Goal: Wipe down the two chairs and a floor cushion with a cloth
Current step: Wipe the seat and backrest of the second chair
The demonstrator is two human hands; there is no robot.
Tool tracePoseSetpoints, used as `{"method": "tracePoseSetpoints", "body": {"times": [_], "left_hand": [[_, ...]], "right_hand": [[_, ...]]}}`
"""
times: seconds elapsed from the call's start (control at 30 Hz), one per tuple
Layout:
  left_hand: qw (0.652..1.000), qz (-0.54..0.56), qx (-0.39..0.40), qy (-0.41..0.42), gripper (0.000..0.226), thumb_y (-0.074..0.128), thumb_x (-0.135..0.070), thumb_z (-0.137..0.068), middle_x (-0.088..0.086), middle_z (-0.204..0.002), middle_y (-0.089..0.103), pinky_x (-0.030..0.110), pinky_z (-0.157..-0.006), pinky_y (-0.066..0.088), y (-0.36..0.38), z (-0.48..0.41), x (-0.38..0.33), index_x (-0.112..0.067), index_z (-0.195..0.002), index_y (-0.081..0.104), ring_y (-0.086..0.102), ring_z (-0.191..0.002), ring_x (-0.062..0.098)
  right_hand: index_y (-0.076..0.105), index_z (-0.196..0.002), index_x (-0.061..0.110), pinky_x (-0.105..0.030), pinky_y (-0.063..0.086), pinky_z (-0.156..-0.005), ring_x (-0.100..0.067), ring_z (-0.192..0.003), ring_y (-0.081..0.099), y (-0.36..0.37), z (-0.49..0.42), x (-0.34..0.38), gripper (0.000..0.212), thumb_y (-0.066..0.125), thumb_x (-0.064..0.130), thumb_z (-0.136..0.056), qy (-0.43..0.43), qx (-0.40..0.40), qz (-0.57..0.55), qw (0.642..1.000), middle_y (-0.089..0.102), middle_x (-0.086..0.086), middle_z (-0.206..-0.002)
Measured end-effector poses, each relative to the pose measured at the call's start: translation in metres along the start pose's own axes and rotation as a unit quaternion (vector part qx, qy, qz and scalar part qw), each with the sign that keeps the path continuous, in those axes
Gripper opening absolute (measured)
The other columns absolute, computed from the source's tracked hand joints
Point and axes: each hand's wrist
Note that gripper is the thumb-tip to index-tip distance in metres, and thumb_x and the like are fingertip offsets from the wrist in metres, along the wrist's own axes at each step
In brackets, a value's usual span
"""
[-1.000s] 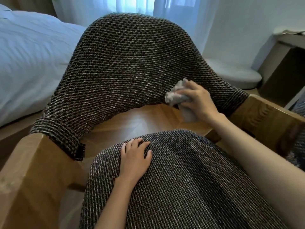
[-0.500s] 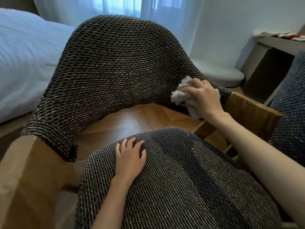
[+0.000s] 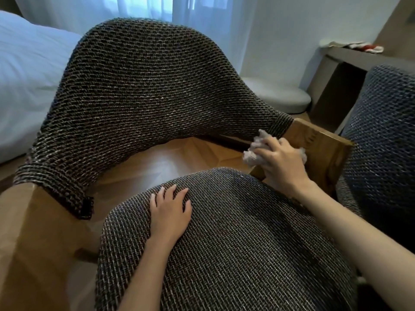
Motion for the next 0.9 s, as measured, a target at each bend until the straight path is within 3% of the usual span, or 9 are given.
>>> {"method": "tracePoseSetpoints", "body": {"times": [0.1,0.17,0.33,0.4,0.5,0.57,0.77,0.83,0.9], "left_hand": [[1.000,0.001,0.002,0.002,0.046,0.033,-0.043,-0.100,0.000,-0.157,0.023,0.046,-0.118,-0.002,0.001,-0.001,-0.002,-0.035,-0.145,0.034,0.011,-0.147,0.025],[1.000,-0.002,0.003,0.003,0.046,0.032,-0.043,-0.100,0.000,-0.157,0.023,0.046,-0.118,-0.002,0.001,-0.001,-0.002,-0.035,-0.146,0.034,0.011,-0.147,0.025],[1.000,-0.001,0.001,0.003,0.046,0.032,-0.044,-0.100,-0.001,-0.157,0.023,0.045,-0.118,-0.002,0.002,0.000,-0.001,-0.036,-0.146,0.033,0.011,-0.147,0.024],[1.000,-0.001,-0.001,0.006,0.046,0.032,-0.044,-0.100,-0.002,-0.157,0.024,0.045,-0.119,-0.001,0.002,0.000,-0.001,-0.036,-0.145,0.034,0.012,-0.147,0.024],[1.000,-0.001,-0.004,0.007,0.046,0.032,-0.044,-0.100,-0.002,-0.157,0.025,0.045,-0.119,-0.001,0.003,0.000,0.000,-0.036,-0.145,0.034,0.012,-0.146,0.023],[1.000,0.000,0.002,0.005,0.046,0.032,-0.043,-0.100,-0.002,-0.157,0.024,0.045,-0.119,-0.001,0.003,0.000,-0.001,-0.036,-0.145,0.034,0.011,-0.147,0.024],[1.000,-0.001,0.005,0.004,0.045,0.033,-0.042,-0.100,0.000,-0.156,0.025,0.047,-0.119,0.000,0.003,-0.002,-0.003,-0.035,-0.145,0.035,0.011,-0.146,0.025],[1.000,0.000,0.009,0.004,0.045,0.033,-0.041,-0.100,0.001,-0.156,0.025,0.047,-0.119,0.001,0.003,-0.003,-0.003,-0.034,-0.145,0.036,0.012,-0.146,0.025],[1.000,0.002,0.012,0.005,0.045,0.034,-0.041,-0.100,0.002,-0.156,0.026,0.047,-0.119,0.002,0.002,0.000,-0.003,-0.034,-0.145,0.037,0.013,-0.146,0.026]], "right_hand": [[0.071,-0.107,0.011,-0.040,0.047,-0.067,-0.038,-0.082,0.054,-0.021,-0.004,-0.014,0.021,0.065,0.013,-0.087,0.031,-0.193,0.039,0.980,0.061,-0.017,-0.112],[0.070,-0.108,0.010,-0.040,0.047,-0.067,-0.040,-0.085,0.055,-0.022,-0.007,-0.020,0.023,0.066,0.016,-0.086,0.104,-0.228,0.034,0.967,0.061,-0.018,-0.114],[0.071,-0.107,0.013,-0.038,0.051,-0.062,-0.039,-0.086,0.059,0.034,0.021,0.004,0.026,0.072,0.012,-0.082,0.111,-0.097,-0.005,0.989,0.062,-0.016,-0.115],[0.067,-0.118,0.018,-0.041,0.049,-0.080,-0.037,-0.100,0.057,0.057,0.031,0.014,0.035,0.068,0.011,-0.084,0.128,0.024,-0.077,0.988,0.058,-0.009,-0.126],[0.067,-0.120,0.021,-0.035,0.040,-0.097,-0.029,-0.112,0.056,0.058,0.024,0.011,0.041,0.070,0.009,-0.081,0.152,0.088,-0.174,0.969,0.056,-0.002,-0.129],[0.068,-0.117,0.021,-0.036,0.045,-0.090,-0.028,-0.108,0.057,0.040,0.020,0.006,0.041,0.073,0.009,-0.078,0.136,0.069,-0.181,0.972,0.058,-0.003,-0.124],[0.072,-0.105,0.020,-0.035,0.042,-0.067,-0.032,-0.089,0.054,-0.027,0.018,-0.033,0.021,0.067,0.022,-0.085,0.067,-0.252,0.056,0.964,0.062,-0.008,-0.111],[0.074,-0.101,0.018,-0.038,0.044,-0.069,-0.035,-0.088,0.055,-0.024,0.024,-0.037,0.020,0.070,0.019,-0.082,0.048,-0.210,0.085,0.973,0.065,-0.008,-0.110],[0.073,-0.103,0.018,-0.042,0.046,-0.078,-0.035,-0.098,0.057,-0.002,0.046,-0.030,0.018,0.068,0.019,-0.086,0.022,-0.055,0.090,0.994,0.065,-0.006,-0.114]]}}
Point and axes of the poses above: each hand's wrist, its own z-axis away from the middle knuckle, its own y-axis out of the palm, x = y × z
